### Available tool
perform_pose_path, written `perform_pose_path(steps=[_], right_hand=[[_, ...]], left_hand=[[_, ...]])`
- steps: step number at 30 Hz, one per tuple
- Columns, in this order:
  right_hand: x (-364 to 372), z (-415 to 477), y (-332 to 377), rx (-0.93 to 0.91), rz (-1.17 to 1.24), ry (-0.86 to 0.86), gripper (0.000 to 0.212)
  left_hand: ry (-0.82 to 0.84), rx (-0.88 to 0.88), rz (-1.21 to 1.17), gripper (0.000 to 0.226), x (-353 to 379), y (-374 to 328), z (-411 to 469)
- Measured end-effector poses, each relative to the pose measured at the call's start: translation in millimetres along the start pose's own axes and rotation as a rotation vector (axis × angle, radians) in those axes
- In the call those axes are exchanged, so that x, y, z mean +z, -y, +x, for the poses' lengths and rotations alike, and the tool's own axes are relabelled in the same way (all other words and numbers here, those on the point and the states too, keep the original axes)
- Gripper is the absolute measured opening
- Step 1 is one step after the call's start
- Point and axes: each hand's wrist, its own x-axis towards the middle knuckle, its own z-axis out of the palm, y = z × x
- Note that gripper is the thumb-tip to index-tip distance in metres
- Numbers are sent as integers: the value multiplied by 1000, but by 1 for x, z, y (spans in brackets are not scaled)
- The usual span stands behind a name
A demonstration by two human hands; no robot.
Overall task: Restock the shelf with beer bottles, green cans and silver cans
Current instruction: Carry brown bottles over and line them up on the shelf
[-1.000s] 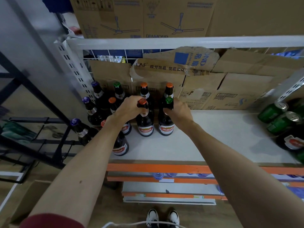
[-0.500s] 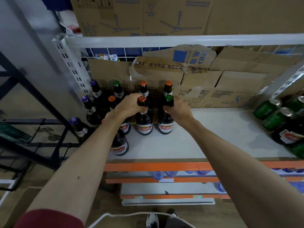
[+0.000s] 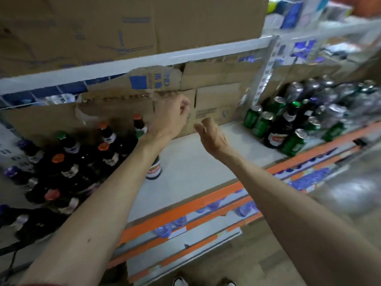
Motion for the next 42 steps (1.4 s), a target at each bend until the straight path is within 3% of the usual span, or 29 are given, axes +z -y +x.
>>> perform_pose_path(steps=[5,10,13,18,24,29,38,42], right_hand=[[-106,-29,-100,245,-155,-201,31],[-203,-72,-194,477,-198,-355,29],[-247,-99,-242,507,-211,-379,30],[-297,-122,-306,517,-191,-391,29],[-312,-104,-338,489,-173,-331,25],[-291,-46,-335,364,-111,-238,35],[-277,90,-335,202,-106,-72,43],[-276,134,-337,138,-47,-16,41]], left_hand=[[396,15,100,17,84,-69,23],[548,102,79,24,158,-166,21],[594,125,53,18,197,-215,13],[573,77,73,21,237,-261,14],[534,-95,127,37,256,-252,26],[446,-148,172,28,267,-243,49],[375,-264,127,61,323,-247,120],[402,-264,144,47,331,-246,141]])
